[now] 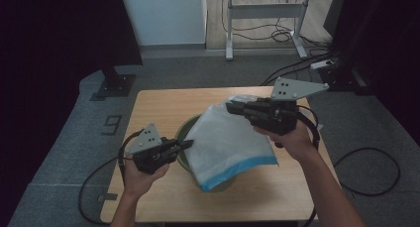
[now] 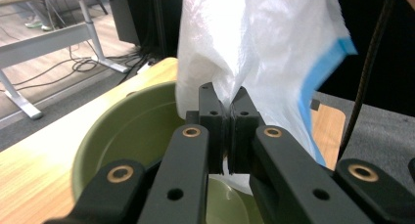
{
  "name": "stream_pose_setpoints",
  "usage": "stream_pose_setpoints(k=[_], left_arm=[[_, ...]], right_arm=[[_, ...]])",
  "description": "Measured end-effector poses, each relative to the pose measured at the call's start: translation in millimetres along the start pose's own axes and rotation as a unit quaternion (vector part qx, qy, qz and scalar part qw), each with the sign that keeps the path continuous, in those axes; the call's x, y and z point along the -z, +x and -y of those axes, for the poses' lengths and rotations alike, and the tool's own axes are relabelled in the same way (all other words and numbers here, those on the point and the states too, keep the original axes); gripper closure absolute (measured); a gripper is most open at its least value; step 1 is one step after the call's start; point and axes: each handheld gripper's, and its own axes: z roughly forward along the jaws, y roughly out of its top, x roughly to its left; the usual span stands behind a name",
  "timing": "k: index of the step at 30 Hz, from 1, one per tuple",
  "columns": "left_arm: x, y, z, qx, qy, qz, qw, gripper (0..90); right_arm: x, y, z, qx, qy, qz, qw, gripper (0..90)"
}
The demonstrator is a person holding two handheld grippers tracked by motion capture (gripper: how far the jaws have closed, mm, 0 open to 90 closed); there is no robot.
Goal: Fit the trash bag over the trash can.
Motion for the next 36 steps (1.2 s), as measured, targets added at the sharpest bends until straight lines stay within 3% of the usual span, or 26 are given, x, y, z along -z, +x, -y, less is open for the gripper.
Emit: stream_pose_setpoints(k=[21,26,36], left_arm=[[62.0,8.4,2.8,-0.001,-0.051,-0.04,0.9979,88.8],[65.3,9.9,6.8,-0.001,-0.049,-0.044,0.9978,88.9],[58.8,14.9,8.4,0.003,-0.045,-0.043,0.9981,89.0]], right_arm=[[-45.3,14.3,-8.8,0.011,0.009,-0.021,0.9997,89.1],[-54.5,15.6,-6.6,0.011,0.014,-0.025,0.9995,89.0],[-56.0,6.3,1.5,0.001,0.024,-0.016,0.9996,89.0]])
